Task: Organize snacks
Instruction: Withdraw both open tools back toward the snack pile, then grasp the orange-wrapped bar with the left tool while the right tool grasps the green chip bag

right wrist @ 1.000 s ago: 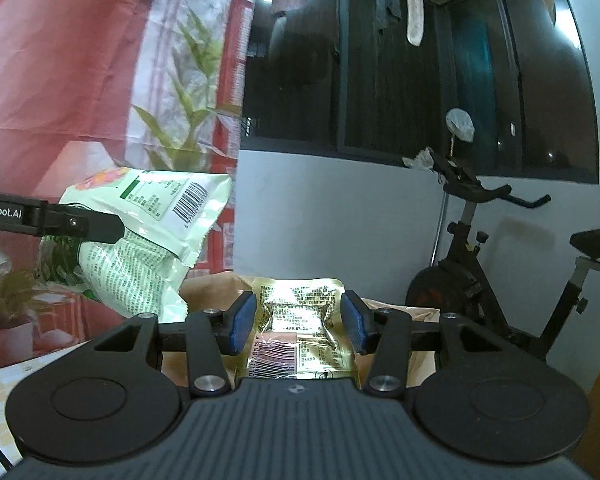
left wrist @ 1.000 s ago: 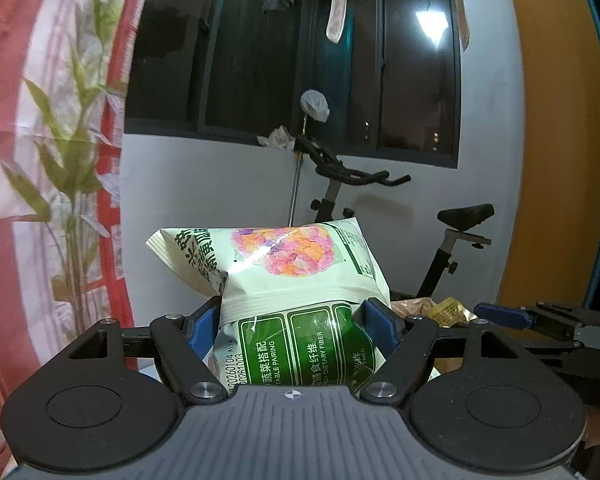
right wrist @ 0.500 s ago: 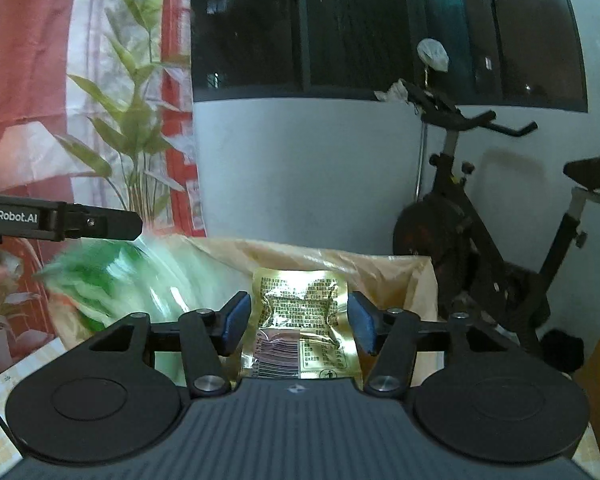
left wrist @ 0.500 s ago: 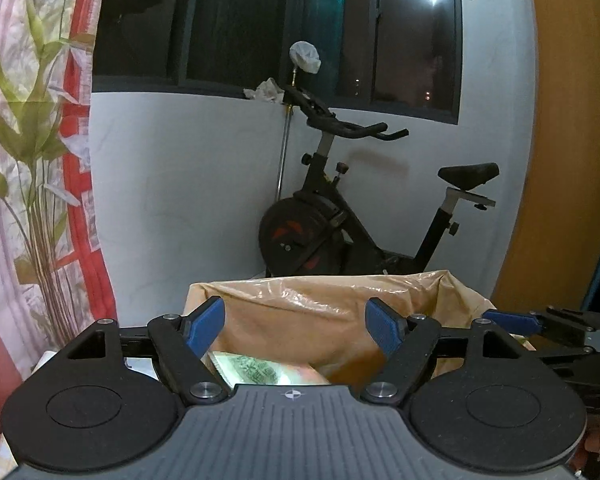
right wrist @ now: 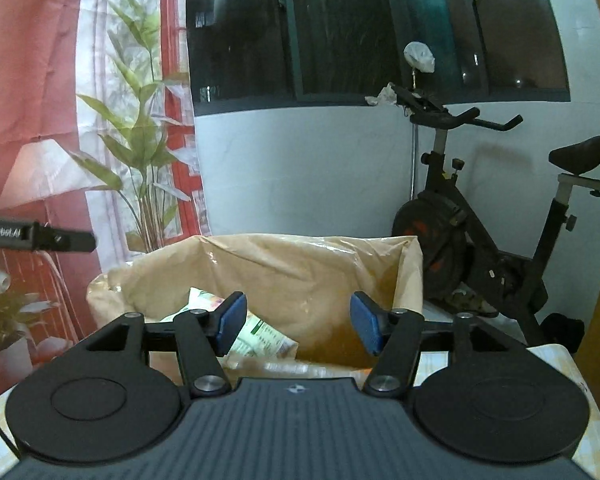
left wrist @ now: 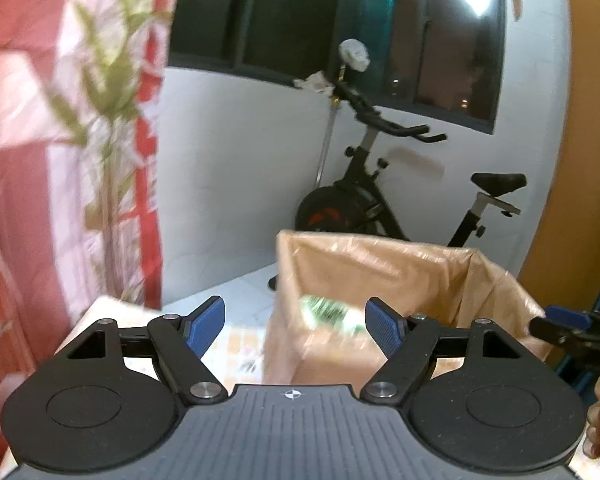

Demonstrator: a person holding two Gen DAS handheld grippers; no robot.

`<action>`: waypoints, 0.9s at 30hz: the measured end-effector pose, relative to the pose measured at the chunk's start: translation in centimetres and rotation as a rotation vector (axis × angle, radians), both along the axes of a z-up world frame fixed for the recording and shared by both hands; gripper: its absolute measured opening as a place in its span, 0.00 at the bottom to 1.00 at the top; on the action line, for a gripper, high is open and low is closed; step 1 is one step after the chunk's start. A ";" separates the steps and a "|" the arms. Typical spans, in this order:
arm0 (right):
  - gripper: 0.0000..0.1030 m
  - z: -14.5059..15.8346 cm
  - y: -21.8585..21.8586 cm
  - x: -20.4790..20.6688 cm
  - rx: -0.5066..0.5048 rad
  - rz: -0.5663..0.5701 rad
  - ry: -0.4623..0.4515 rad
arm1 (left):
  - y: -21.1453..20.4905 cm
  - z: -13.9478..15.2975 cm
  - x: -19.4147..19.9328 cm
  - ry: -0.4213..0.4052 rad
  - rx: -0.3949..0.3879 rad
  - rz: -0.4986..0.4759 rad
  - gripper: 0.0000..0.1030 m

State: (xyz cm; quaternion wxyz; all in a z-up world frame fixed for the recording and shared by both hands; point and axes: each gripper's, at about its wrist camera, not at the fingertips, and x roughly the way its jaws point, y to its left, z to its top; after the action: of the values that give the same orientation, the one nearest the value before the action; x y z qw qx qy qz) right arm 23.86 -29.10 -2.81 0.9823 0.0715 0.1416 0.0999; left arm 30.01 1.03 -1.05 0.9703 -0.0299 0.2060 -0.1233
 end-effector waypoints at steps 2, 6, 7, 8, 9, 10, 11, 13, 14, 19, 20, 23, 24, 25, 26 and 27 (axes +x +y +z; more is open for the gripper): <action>0.66 -0.5 0.0 -1.1 -0.006 0.003 -0.007 | 0.6 -0.9 -1.1 0.016 -0.009 0.017 0.77; 0.70 -1.7 -0.1 -3.0 -0.015 0.002 -0.011 | 0.6 -3.0 -2.8 0.044 -0.043 0.017 0.77; 0.73 -2.1 -0.1 -3.4 -0.018 0.004 -0.013 | 0.4 -3.7 -3.2 0.055 -0.050 0.013 0.77; 0.76 -2.5 -0.1 -3.8 -0.022 0.008 -0.010 | 0.2 -4.5 -3.4 0.073 -0.055 0.006 0.77; 0.76 -2.9 0.0 -4.0 -0.028 0.011 -0.003 | -0.1 -5.2 -3.6 0.093 -0.058 0.003 0.77; 0.76 -3.4 0.0 -4.3 -0.033 0.012 0.009 | -0.3 -5.9 -3.7 0.109 -0.058 0.003 0.77; 0.76 -3.8 0.0 -4.4 -0.034 0.013 0.021 | -0.7 -6.6 -3.9 0.122 -0.053 0.001 0.77; 0.77 -4.7 -0.1 -4.7 -0.030 0.016 0.046 | -1.5 -7.8 -4.3 0.144 -0.039 -0.007 0.76; 0.77 -5.1 -0.3 -4.9 -0.026 0.013 0.057 | -1.7 -8.3 -4.4 0.152 -0.036 -0.012 0.76; 0.80 -7.4 -1.0 -5.5 0.001 -0.011 0.119 | -2.5 -10.6 -4.8 0.214 -0.041 -0.024 0.76; 0.81 -8.0 -1.1 -5.5 0.009 -0.014 0.136 | -2.5 -10.9 -4.7 0.225 -0.040 -0.021 0.75; 0.84 -9.7 -1.3 -5.4 0.023 -0.017 0.198 | -2.3 -11.7 -4.7 0.245 -0.052 -0.011 0.75; 0.84 -10.3 -1.2 -5.3 0.027 -0.016 0.223 | -2.4 -11.9 -4.8 0.248 -0.051 -0.008 0.75; 0.85 -10.9 -1.1 -5.2 0.030 -0.012 0.251 | -2.5 -12.1 -5.0 0.249 -0.044 -0.006 0.75; 0.85 -11.4 -1.0 -5.1 0.034 -0.006 0.273 | -2.7 -12.4 -5.1 0.252 -0.037 -0.004 0.75; 0.85 -12.0 -1.0 -5.0 0.039 -0.001 0.295 | -2.9 -12.6 -5.1 0.260 -0.033 -0.006 0.75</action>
State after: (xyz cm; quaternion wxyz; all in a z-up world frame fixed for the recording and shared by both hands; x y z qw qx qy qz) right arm 18.89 -30.05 -14.79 0.9493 0.1047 0.2823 0.0907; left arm 24.90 -1.82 -13.65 0.9344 -0.0612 0.3279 -0.1247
